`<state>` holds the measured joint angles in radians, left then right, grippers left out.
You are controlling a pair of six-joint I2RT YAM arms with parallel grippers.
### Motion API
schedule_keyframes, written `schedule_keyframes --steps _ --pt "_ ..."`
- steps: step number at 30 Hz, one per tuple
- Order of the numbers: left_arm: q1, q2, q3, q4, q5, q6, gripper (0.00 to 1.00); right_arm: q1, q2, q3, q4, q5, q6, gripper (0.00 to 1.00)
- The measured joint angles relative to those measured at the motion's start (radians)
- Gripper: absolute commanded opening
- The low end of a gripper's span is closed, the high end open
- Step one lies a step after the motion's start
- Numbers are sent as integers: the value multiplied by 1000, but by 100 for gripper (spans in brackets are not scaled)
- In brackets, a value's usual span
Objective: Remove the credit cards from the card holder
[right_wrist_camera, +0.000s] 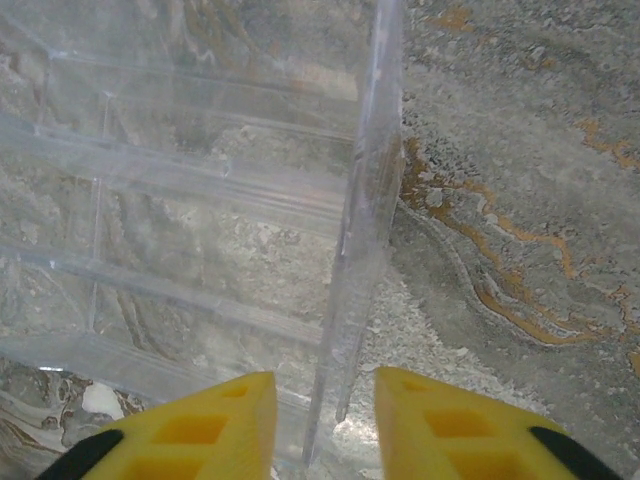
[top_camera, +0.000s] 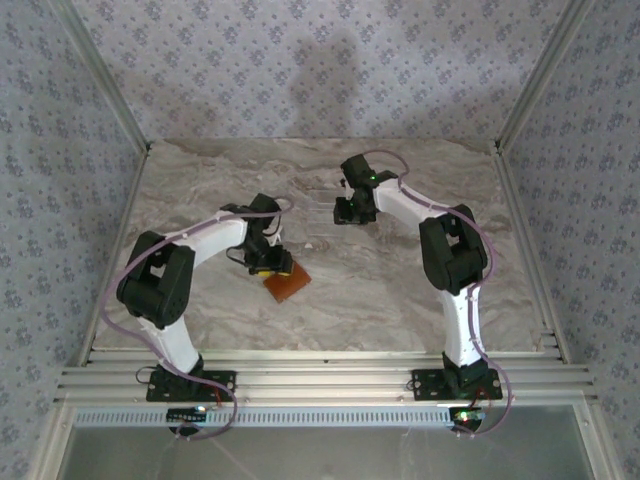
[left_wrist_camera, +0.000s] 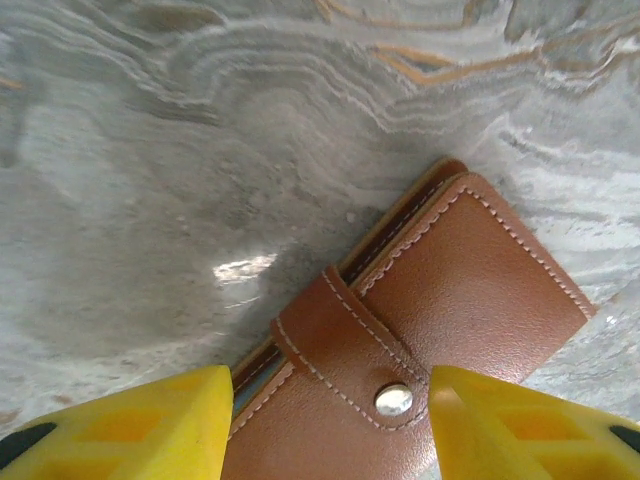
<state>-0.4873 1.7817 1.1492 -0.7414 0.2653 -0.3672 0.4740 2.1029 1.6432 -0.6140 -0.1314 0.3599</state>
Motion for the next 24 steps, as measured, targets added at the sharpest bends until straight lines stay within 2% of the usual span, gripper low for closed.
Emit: schedule_keyframes --steps 9,12,19,24 --pt "-57 23 16 -5 27 6 59 9 -187 -137 1 0 12 43" --pt "-95 23 16 -3 38 -6 64 13 -259 -201 7 -9 23 45" --pt "-190 22 -15 27 60 -97 66 23 -390 -367 14 -53 62 49" --pt "-228 -1 -50 76 65 -168 63 28 -472 -482 39 -110 97 53"
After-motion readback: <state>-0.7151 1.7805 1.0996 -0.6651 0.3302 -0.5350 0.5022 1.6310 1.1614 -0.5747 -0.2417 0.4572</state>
